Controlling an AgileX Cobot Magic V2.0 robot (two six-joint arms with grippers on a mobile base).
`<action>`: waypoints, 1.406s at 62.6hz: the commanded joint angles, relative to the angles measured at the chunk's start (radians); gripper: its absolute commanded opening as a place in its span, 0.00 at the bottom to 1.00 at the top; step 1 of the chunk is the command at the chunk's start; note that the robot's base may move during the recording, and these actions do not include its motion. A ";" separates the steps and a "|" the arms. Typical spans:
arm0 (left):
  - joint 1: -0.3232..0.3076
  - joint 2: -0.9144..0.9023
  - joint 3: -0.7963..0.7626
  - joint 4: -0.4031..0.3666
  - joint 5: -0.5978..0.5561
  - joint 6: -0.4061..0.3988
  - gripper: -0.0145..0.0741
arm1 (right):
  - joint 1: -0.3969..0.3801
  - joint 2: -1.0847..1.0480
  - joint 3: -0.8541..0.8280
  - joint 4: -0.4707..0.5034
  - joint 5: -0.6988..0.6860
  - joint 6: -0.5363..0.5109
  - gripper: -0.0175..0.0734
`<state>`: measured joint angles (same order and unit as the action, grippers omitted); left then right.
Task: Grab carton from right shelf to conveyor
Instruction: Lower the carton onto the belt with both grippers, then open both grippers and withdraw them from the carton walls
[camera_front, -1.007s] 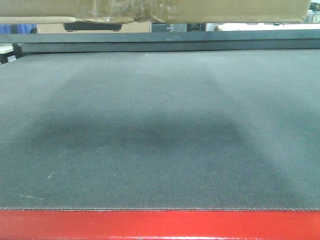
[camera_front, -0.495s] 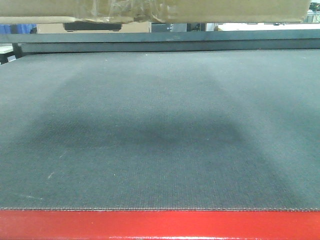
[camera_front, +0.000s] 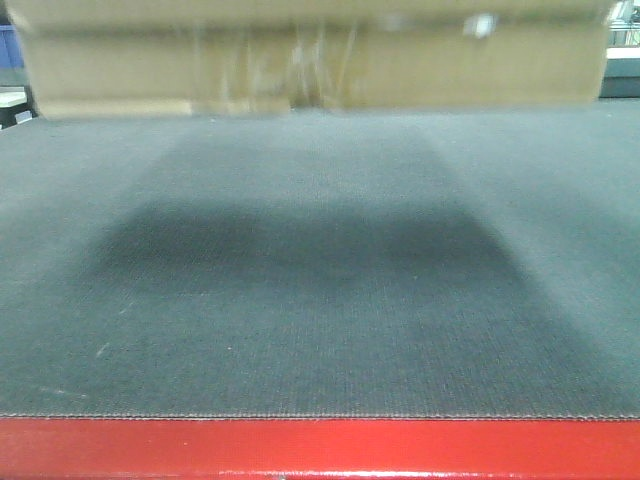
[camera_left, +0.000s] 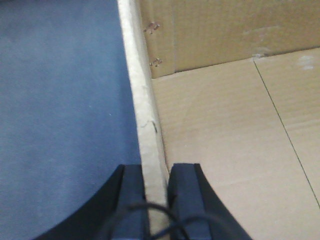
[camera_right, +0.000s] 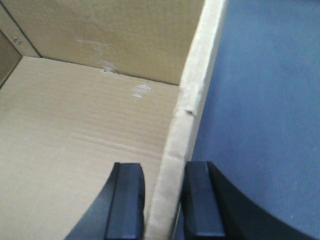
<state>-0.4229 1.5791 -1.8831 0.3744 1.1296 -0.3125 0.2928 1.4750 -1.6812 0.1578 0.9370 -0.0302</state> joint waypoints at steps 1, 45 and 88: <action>0.043 0.051 -0.004 -0.034 -0.070 0.045 0.15 | -0.024 0.044 -0.004 -0.006 -0.053 -0.006 0.12; 0.079 0.241 0.018 -0.062 -0.221 0.072 0.81 | -0.042 0.236 -0.004 -0.014 -0.209 -0.006 0.78; 0.230 -0.133 0.294 -0.185 -0.270 0.179 0.21 | -0.266 -0.039 0.060 -0.018 -0.028 -0.006 0.11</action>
<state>-0.2446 1.5108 -1.6918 0.2178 0.9257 -0.1417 0.0741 1.4731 -1.6608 0.1540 0.9036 -0.0351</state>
